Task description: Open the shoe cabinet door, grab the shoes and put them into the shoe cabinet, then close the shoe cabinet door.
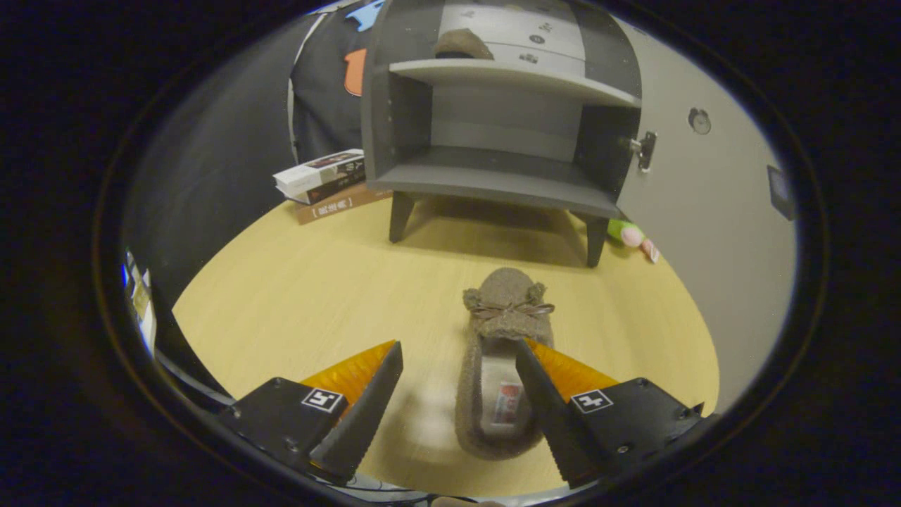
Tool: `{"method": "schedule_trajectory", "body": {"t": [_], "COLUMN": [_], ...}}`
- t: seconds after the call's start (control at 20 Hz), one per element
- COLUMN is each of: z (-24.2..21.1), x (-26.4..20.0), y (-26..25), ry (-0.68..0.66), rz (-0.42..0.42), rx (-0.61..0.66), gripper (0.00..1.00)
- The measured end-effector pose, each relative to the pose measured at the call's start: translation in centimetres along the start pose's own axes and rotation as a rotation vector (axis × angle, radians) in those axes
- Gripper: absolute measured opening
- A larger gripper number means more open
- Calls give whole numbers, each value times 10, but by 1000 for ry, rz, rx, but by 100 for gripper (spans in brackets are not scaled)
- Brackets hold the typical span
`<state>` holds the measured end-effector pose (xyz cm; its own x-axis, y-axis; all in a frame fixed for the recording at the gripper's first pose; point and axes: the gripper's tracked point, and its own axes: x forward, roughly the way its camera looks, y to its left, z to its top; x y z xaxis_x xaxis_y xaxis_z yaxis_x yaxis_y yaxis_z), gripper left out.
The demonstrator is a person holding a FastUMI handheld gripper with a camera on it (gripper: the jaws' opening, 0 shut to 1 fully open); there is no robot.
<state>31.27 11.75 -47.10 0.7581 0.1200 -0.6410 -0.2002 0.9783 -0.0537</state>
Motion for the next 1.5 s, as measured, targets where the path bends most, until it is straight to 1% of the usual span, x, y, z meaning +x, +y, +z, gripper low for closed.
{"method": "schedule_trajectory", "body": {"t": [0.1,0.35,0.5,0.55,0.6,0.7,0.75,0.85,0.95,1.1,1.3,1.5], "z": [-3,10,11,13,11,10,10,10,10,29,65,111], "x": [16,50,61,62,63,63,62,61,58,36,2,-46], "y": [0,4,5,4,-1,-19,-15,-14,-9,-6,-1,-9], "ry": [37,57,75,79,83,84,92,104,121,83,28,-48], "rz": [9,40,43,44,35,-16,8,36,61,69,96,77], "rx": [28,103,140,151,157,171,179,143,131,106,109,112], "gripper": [100,100,100,97,92,61,46,15,8,6,6,6]}}
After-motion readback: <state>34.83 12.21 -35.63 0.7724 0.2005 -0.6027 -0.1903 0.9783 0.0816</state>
